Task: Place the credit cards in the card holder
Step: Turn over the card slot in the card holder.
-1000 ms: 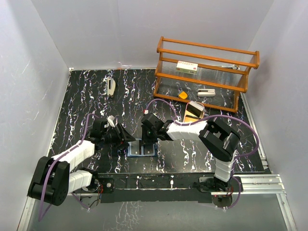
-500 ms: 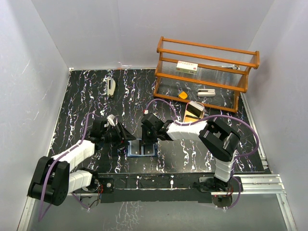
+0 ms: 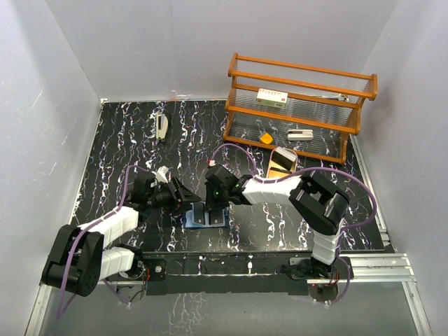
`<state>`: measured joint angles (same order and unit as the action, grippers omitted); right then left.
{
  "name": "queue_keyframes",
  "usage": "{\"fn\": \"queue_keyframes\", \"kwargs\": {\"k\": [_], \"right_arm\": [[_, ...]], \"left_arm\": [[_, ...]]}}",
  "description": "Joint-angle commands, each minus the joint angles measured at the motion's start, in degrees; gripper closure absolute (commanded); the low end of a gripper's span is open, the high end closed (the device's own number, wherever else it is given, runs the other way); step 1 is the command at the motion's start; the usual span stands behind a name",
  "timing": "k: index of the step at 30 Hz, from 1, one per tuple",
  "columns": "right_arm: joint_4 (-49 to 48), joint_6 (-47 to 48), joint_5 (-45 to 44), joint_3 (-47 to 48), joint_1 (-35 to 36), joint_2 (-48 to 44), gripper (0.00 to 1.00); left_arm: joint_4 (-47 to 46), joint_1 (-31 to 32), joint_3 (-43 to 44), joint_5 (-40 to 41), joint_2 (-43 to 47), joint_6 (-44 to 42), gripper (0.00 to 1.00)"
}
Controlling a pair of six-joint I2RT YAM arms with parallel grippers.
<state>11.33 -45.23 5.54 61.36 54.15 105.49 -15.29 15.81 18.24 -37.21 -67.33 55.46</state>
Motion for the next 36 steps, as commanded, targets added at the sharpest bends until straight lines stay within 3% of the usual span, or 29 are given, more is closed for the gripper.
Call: {"fn": "queue_keyframes", "kwargs": {"k": [1, 8, 19, 26, 36], "right_arm": [[-4.1, 1.8, -2.4, -2.1, 0.4, 0.2, 1.00], [-13.5, 2.5, -1.3, -5.8, 0.3, -2.2, 0.95], [-14.0, 5.1, -3.7, -8.0, 0.0, -6.7, 0.88], [-4.8, 6.9, -6.8, -5.3, -0.3, -10.0, 0.83], [6.0, 14.3, -14.7, -5.3, -5.3, -19.2, 0.70]], "left_arm": [[-10.4, -0.1, -2.3, -6.7, 1.1, 6.5, 0.44], [-18.7, 0.6, -4.1, -8.2, 0.4, 11.5, 0.44], [-20.0, 3.0, -3.1, -5.8, -2.5, 11.9, 0.44], [-14.9, 4.0, -1.0, -3.3, -4.1, 7.7, 0.44], [-15.7, 5.3, 0.4, -2.6, -6.7, 7.1, 0.44]]}}
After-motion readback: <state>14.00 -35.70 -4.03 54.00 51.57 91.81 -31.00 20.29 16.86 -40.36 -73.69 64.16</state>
